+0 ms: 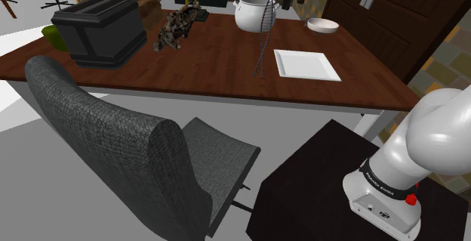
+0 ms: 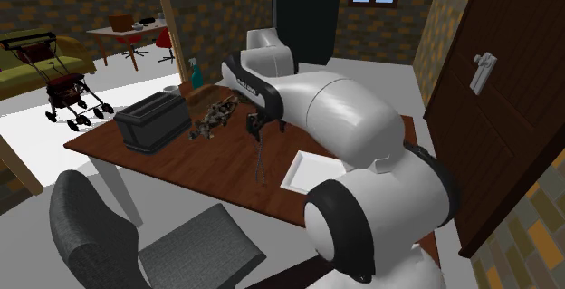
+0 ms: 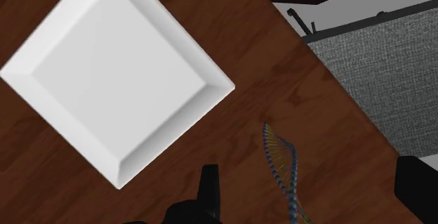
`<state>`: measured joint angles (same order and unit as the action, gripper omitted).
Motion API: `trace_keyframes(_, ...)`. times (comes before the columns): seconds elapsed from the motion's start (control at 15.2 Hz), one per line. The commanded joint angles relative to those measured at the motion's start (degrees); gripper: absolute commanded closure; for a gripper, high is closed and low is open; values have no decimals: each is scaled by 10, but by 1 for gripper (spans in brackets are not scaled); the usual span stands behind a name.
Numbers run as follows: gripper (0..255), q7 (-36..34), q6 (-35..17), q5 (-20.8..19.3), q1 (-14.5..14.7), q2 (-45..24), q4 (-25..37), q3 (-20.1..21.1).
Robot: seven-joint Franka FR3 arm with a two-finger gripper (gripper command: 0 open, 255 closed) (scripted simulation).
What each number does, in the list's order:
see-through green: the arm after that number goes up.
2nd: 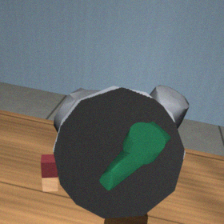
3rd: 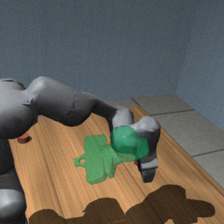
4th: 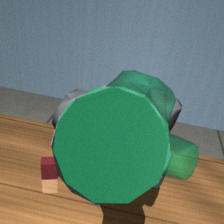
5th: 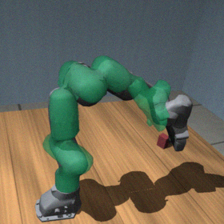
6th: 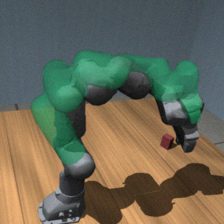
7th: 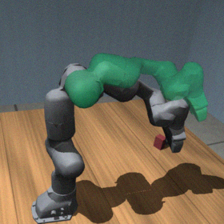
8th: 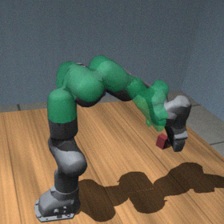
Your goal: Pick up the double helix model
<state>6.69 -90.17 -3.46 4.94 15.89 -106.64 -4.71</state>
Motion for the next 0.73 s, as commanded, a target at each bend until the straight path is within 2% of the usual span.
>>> trace_keyframes(0.0, 0, 15, 10, 5, 5, -43, 58, 0)
trace_keyframes(0.33, 0, 47, 45, 17, 14, -141, 202, 4)
trace_keyframes(0.66, 0, 45, 3, 17, 14, -127, 145, 5)
